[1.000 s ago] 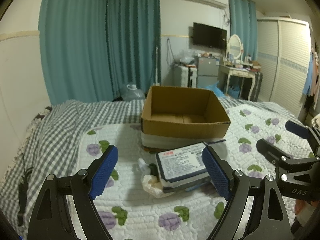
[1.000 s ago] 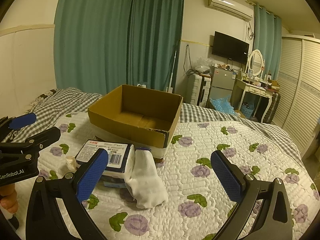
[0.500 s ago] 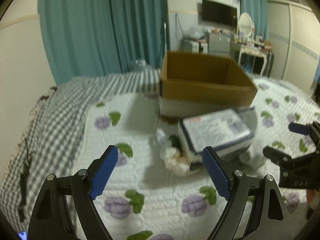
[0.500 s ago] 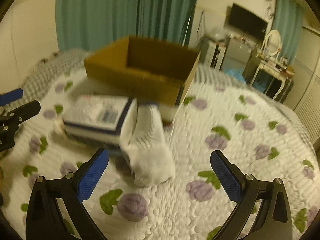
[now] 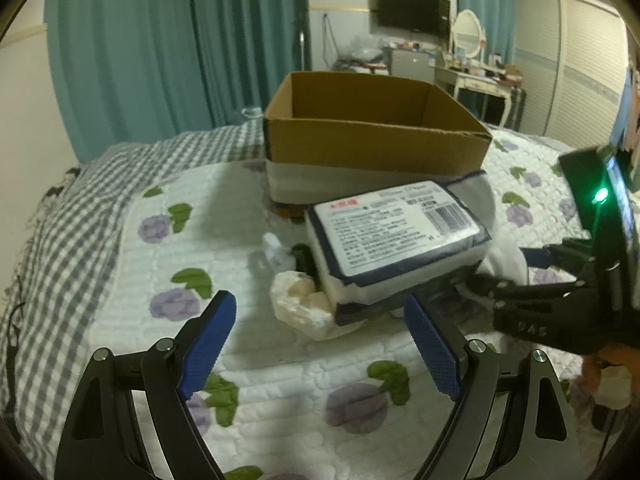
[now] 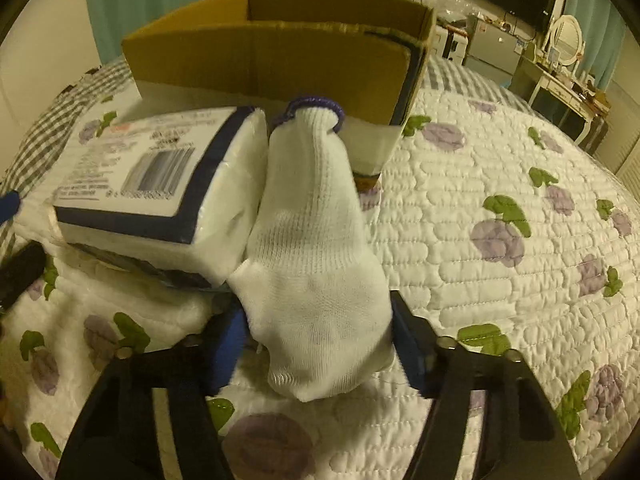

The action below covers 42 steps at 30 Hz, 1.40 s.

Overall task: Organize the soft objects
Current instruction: 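Grasp the white sock with the right tool while the left tool grasps the labeled package, then carry the package with the left tool and the sock with the right tool into the box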

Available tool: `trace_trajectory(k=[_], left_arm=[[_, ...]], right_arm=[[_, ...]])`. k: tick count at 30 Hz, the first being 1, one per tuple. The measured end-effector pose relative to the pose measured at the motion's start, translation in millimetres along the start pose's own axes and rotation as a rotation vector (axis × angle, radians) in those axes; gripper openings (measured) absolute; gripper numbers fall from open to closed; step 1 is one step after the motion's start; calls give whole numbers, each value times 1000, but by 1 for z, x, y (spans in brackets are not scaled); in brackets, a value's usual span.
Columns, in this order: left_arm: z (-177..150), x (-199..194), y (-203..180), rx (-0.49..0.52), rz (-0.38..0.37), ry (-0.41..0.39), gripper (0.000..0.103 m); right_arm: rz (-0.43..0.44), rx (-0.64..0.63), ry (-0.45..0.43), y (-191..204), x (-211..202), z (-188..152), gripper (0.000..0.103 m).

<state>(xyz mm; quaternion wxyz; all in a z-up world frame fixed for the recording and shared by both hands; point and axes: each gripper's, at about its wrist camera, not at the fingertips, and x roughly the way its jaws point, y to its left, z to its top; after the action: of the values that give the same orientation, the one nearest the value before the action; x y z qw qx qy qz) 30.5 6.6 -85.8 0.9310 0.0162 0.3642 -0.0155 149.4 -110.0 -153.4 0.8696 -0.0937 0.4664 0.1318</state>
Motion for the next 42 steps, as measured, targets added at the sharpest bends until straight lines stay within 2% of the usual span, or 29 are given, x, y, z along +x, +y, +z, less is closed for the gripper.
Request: trace_trajectory(k=[5, 13, 20, 23, 28, 31, 38, 42], left_arm=[[4, -2, -8, 28, -45, -37, 86], [10, 28, -12, 55, -60, -27, 86], [11, 46, -27, 121, -93, -20, 86], [10, 61, -32, 147, -114, 10, 88], [3, 65, -45, 234, -29, -7, 87], [2, 59, -44, 238, -42, -36, 80], [5, 42, -35, 223, -72, -82, 56], [10, 30, -27, 161, -142, -79, 47]], right_arm=[[-11, 17, -56, -6, -27, 1, 49], [-62, 1, -194, -7, -81, 7, 48], [-61, 12, -175, -9, -75, 8, 48], [-59, 10, -174, -10, -75, 6, 48], [-60, 18, -176, -11, -75, 6, 48], [-62, 19, -176, -10, -75, 7, 48], [-63, 13, -177, -10, -77, 8, 48], [-58, 19, -194, -10, -85, 10, 48]])
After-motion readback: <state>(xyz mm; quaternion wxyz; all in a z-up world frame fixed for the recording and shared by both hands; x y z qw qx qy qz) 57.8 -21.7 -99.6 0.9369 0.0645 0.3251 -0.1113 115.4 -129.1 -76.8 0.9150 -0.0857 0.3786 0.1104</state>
